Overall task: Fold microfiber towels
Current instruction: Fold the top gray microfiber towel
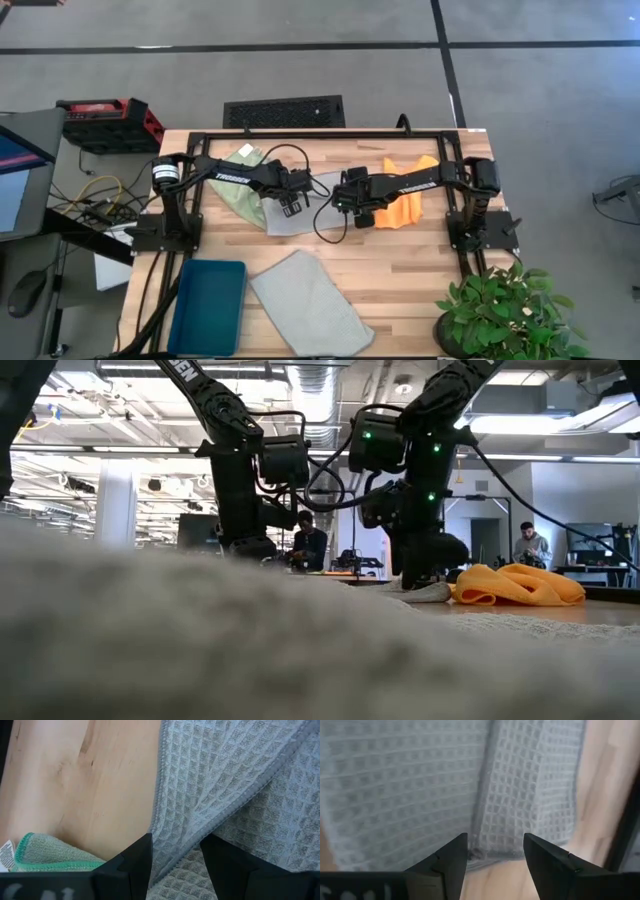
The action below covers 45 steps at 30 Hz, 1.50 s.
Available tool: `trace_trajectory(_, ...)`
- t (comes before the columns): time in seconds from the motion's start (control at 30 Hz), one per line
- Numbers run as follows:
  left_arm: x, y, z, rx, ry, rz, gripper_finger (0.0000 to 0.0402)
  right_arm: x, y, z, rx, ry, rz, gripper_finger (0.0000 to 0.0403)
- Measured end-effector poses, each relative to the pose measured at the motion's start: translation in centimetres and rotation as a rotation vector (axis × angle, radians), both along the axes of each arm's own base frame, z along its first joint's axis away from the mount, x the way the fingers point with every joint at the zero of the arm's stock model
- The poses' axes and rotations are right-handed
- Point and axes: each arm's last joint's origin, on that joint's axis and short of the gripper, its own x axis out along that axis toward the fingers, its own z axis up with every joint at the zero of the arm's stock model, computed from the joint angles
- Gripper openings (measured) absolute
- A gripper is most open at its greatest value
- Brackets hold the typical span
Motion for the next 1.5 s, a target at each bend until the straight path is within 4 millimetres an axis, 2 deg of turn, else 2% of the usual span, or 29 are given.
trace_trajectory(0.27, 0.0, 0.0, 0.0, 0.0, 0.001, 0.0, 0.0165, 0.0, -2.3, 0.2, -0.045, -0.04, -0.073, 0.0216)
trace_trajectory(0.63, 0.0, 0.0, 0.0, -0.001, 0.001, 0.001, 0.0165, 0.9, -5.9, 0.9, -0.13, -0.188, -0.12, 0.0216)
trace_trajectory(0.87, -0.2, 0.3, 0.0, 0.025, 0.007, 0.031, 0.0165, 0.8, -6.8, 1.4, -0.363, -0.178, -0.216, 0.0216)
trace_trajectory(1.0, -0.4, 1.0, 0.0, 0.017, -0.005, 0.071, 0.0165, 0.9, -6.3, 2.2, -0.375, -0.213, -0.21, 0.0216)
trace_trajectory(1.13, -0.5, 0.9, 0.5, 0.034, -0.008, 0.08, 0.0165, 0.8, -4.5, 3.8, -0.368, -0.246, -0.165, 0.0216)
trace_trajectory(1.23, -0.6, 0.4, 1.9, 0.052, -0.044, 0.05, 0.0165, 0.4, -2.4, 5.4, -0.325, -0.271, -0.108, 0.0216)
trace_trajectory(1.33, -0.9, -0.3, 3.7, 0.07, -0.079, 0.009, 0.0165, -0.3, -0.4, 6.7, -0.147, -0.298, -0.009, 0.0216)
trace_trajectory(1.5, -1.8, -1.9, 7.6, 0.112, -0.17, -0.08, 0.0165, -1.3, 2.1, 7.1, 0.098, -0.239, 0.133, 0.0216)
